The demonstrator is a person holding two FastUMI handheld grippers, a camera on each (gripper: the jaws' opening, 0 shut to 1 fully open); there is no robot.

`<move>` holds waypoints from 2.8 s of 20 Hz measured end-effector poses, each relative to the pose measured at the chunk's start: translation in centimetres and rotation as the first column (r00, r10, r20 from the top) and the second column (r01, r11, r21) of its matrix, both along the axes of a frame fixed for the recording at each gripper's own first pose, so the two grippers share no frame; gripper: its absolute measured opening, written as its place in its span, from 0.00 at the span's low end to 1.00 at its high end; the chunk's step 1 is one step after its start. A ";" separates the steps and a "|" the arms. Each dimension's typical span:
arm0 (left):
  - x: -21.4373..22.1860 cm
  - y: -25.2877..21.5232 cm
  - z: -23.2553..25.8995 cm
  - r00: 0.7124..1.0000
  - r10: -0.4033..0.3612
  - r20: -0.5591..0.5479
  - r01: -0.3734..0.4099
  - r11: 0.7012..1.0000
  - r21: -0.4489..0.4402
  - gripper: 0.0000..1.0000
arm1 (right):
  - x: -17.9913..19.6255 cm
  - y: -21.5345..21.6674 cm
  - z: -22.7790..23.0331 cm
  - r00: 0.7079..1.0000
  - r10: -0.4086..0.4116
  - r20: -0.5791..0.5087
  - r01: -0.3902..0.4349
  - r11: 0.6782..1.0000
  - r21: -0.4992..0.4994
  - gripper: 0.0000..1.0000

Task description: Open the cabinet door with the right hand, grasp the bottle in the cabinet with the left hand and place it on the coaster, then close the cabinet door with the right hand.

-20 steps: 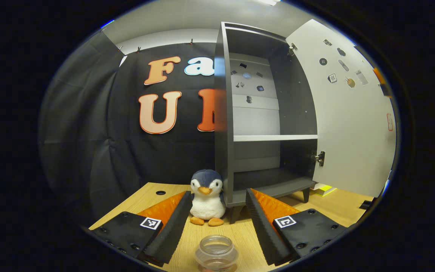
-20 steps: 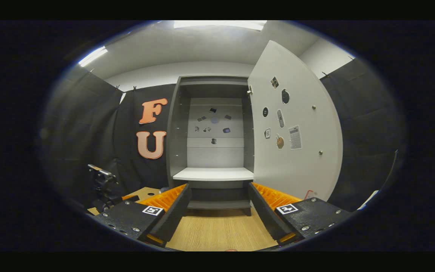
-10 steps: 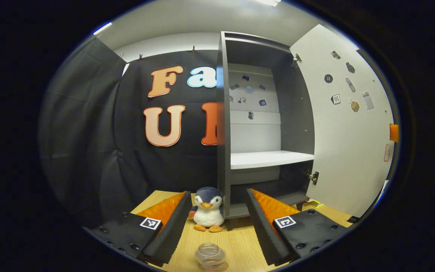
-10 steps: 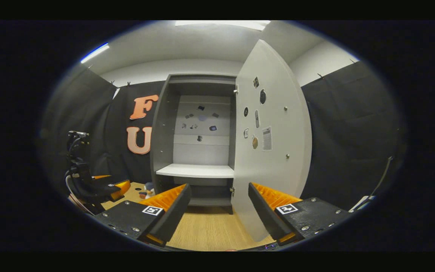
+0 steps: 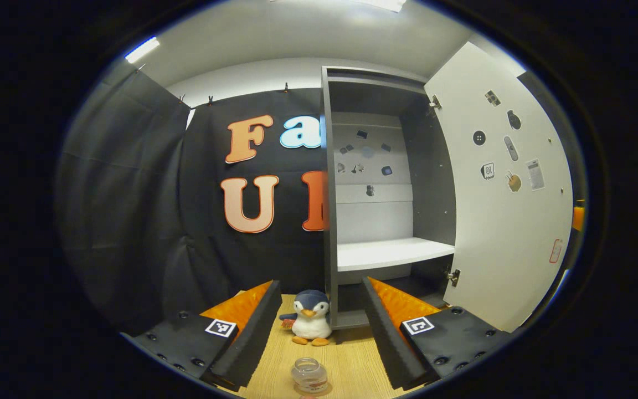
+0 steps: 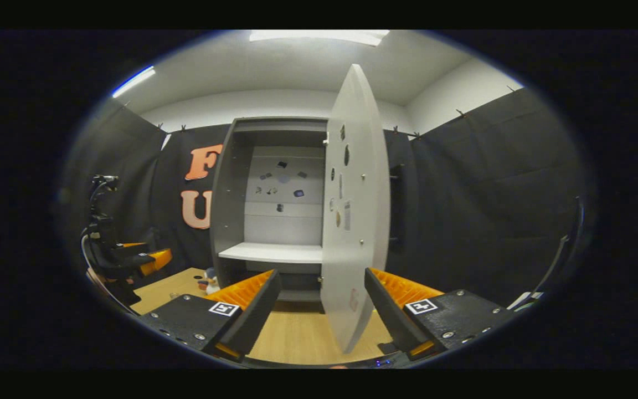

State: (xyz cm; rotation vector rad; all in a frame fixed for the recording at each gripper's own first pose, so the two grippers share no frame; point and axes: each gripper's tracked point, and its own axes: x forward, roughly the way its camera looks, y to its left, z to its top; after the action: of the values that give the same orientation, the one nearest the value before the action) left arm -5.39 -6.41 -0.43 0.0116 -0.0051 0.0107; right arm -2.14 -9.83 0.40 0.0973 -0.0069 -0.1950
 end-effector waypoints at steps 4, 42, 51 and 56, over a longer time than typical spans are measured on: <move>-0.9 -0.9 0.6 1.000 0.005 -0.009 -0.005 1.000 -0.024 0.93 | -1.2 -6.5 -0.4 0.990 -0.141 -0.013 0.141 0.989 -0.050 0.93; 2.9 7.9 -0.2 0.994 0.106 -0.015 -0.107 0.993 -0.047 0.93 | 13.9 13.9 2.7 0.941 0.339 0.010 -0.338 0.932 0.132 0.92; 5.4 12.1 -1.3 0.991 0.133 -0.023 -0.134 0.989 -0.054 0.94 | 21.7 20.2 3.1 0.927 0.375 0.017 -0.374 0.916 0.143 0.96; 7.4 13.0 -1.1 0.994 0.104 -0.016 -0.105 0.993 -0.052 0.93 | 26.2 22.5 2.5 0.924 0.383 0.015 -0.379 0.908 0.177 0.95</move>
State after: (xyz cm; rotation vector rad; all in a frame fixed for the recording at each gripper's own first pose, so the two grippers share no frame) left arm 2.06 6.60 -1.51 -0.0408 0.0088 0.1153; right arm 24.08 12.69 2.88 0.2714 0.0498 0.1970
